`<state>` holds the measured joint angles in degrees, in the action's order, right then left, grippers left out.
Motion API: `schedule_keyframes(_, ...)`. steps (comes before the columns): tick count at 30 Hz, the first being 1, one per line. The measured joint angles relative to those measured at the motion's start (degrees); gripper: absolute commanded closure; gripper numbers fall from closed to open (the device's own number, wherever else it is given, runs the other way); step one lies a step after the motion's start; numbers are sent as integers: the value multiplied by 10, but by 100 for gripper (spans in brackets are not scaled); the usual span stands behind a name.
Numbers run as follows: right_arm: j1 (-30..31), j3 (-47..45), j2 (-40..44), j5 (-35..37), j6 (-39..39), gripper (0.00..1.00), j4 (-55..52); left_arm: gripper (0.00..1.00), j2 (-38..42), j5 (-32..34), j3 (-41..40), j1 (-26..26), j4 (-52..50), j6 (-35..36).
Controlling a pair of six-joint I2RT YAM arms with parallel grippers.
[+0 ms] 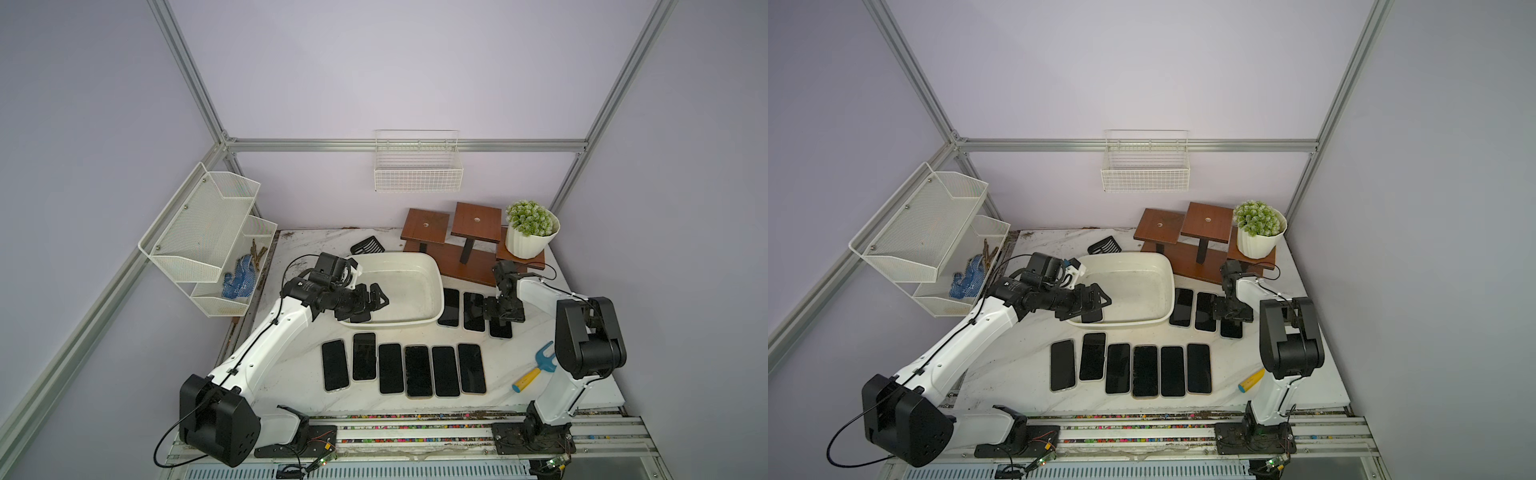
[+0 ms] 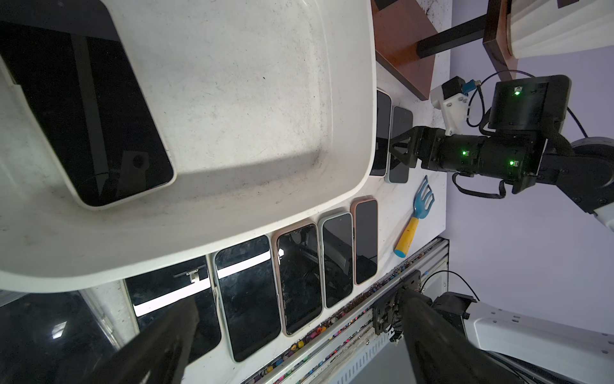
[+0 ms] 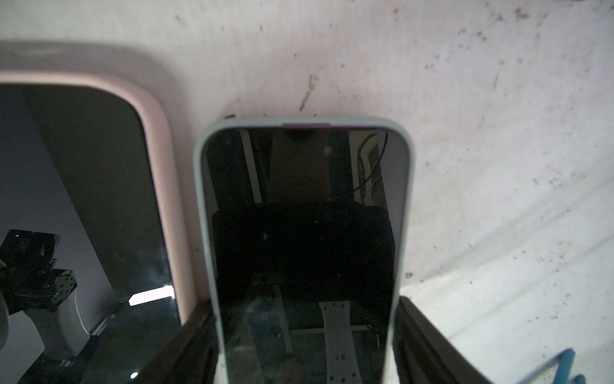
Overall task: Take the phone out of the storage box
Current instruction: Place the phone at the center of the board, then pick up the phone from the storage box.
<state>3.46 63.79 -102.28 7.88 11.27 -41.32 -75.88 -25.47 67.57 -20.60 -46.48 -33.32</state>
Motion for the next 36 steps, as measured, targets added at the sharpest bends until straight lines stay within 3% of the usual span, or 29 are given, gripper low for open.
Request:
schedule_keyframes(9, -2, 1, 87, -16, 0, 10, -16, 0, 1, 39, 0, 6, -11, -2)
schedule_keyframes(13, -2, 6, 133, -17, -7, 10, -23, 0, -6, 58, 0, 11, -25, -2)
schedule_keyframes(21, -3, -7, 132, -20, -26, 10, -30, 0, -23, 76, 1, 13, -32, -6)
schedule_keyframes(26, 2, -19, 174, -99, -30, 10, -15, 0, -30, 127, 35, 14, -75, -1)
schedule_keyframes(30, 27, -23, 228, -154, -25, 10, 5, 0, -76, 188, 100, 14, -120, 7)
schedule_keyframes(36, 95, -22, 248, -200, -14, 9, 28, 0, -209, 245, 182, 14, -174, 27)
